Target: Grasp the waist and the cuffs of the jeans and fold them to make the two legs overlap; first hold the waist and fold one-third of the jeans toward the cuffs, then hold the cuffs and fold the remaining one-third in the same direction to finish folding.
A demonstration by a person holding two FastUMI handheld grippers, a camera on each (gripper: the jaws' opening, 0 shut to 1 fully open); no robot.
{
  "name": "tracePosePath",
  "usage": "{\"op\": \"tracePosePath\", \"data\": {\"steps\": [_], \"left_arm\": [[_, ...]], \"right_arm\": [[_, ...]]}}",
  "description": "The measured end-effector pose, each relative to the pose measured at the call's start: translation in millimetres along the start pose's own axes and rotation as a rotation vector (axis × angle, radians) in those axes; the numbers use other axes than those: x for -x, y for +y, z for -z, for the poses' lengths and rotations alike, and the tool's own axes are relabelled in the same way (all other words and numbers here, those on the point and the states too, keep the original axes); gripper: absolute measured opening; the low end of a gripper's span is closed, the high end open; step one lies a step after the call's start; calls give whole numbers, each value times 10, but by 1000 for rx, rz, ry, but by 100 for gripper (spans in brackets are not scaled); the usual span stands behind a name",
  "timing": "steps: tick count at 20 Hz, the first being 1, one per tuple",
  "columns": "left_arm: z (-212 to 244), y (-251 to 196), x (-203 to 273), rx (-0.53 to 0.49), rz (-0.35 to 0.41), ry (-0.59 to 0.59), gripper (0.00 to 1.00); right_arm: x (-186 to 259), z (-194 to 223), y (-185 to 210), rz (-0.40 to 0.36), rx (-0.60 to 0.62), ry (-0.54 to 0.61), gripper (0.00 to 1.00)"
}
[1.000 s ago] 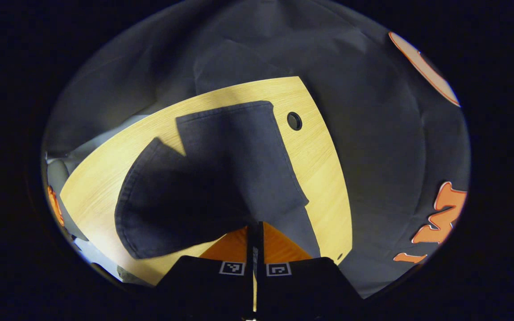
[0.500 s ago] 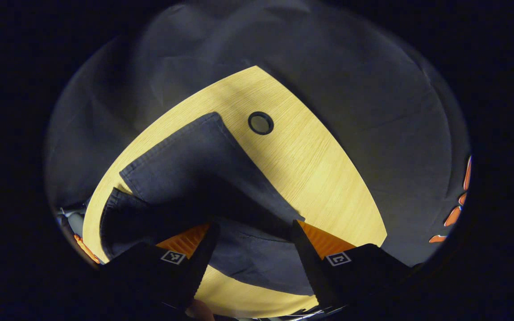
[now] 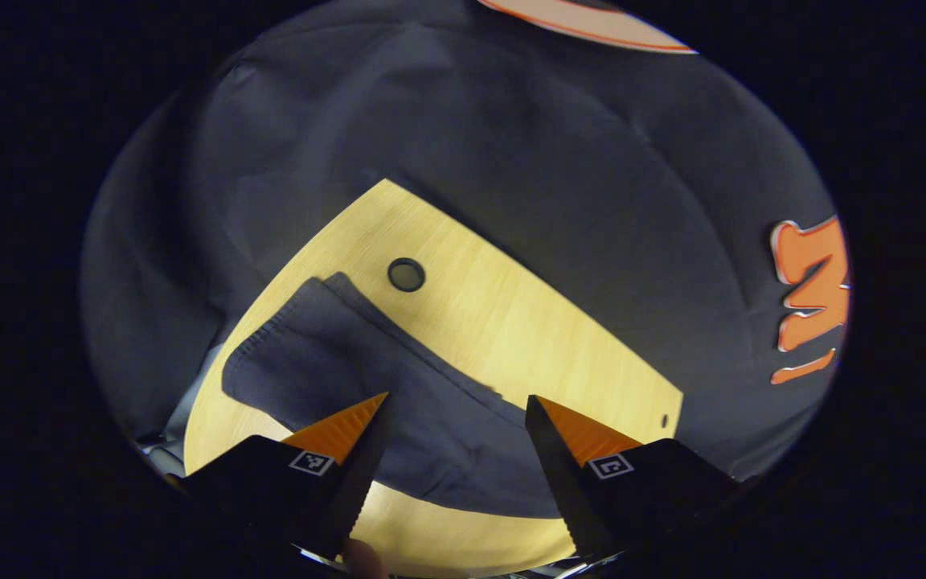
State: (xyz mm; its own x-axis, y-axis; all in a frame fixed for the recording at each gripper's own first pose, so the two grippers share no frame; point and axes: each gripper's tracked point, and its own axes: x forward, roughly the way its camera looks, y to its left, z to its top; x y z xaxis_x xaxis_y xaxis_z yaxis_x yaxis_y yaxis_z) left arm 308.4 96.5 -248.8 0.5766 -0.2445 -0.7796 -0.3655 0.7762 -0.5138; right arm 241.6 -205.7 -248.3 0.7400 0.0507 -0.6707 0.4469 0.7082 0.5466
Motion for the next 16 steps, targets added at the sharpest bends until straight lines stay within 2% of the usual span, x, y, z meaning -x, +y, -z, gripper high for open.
{"op": "tracePosePath", "data": {"steps": [2,3,6,10,13,16], "left_arm": [[117,-132,266,1,88,-27,98],[175,-158,382,-19,106,-49,98],[515,-244,684,-55,129,-92,98],[1172,-258,848,-48,166,-54,98],[1268,-77,894,-49,110,-165,98],[1423,-128,1042,-54,118,-213,98]], "right_arm": [[95,48,-210,10,5,-7,98],[131,62,-353,20,6,-11,98],[161,122,-770,58,-18,-9,98],[-29,108,-1222,100,-98,-3,98],[-262,16,-1397,101,-141,-11,98],[-557,-127,-1492,115,-159,-27,98]]}}
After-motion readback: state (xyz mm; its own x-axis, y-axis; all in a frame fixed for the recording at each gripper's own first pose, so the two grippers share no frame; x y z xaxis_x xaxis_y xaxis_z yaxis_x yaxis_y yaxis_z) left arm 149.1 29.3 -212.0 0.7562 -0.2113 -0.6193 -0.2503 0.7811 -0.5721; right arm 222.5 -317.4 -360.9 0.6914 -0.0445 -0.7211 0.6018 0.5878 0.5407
